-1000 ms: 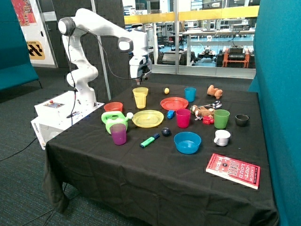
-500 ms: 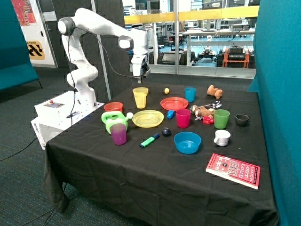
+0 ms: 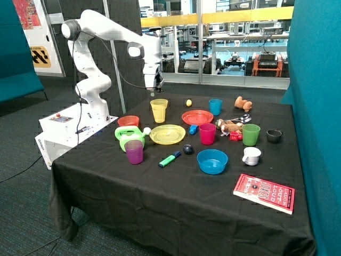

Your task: Place the bowls on the appropriate plate

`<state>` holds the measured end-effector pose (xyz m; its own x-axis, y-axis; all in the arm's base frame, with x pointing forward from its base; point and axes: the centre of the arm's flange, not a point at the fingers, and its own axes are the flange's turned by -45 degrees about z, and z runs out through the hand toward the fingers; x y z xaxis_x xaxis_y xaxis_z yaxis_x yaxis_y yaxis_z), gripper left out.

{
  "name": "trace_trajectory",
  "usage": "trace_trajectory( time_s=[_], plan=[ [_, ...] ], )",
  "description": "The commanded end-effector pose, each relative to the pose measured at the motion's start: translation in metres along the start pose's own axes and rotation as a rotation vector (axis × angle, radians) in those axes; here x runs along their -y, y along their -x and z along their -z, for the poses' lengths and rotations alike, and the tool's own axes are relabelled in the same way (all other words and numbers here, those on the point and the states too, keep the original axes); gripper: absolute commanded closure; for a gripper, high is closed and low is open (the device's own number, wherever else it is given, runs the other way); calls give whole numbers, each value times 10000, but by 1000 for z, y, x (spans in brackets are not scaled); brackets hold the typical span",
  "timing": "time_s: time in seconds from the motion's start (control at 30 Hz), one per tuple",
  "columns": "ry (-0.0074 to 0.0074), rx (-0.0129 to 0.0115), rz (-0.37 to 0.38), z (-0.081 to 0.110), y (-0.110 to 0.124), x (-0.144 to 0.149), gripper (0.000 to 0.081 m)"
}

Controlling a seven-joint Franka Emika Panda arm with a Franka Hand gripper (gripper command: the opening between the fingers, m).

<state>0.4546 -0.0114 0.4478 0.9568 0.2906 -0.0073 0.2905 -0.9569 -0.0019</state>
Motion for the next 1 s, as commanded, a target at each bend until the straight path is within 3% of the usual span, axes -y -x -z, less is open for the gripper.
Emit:
trace_trajectory(
  time_s=[0.0,0.57,0.67,0.97],
  plan=[
    [20,-73,250,-9,33,-11,567],
    [14,-74,-1441,-32,67,-26,558],
    [11,-75,-2356,-35,80,-29,545],
    [6,-76,-3627,-48,108,-29,528]
  ],
)
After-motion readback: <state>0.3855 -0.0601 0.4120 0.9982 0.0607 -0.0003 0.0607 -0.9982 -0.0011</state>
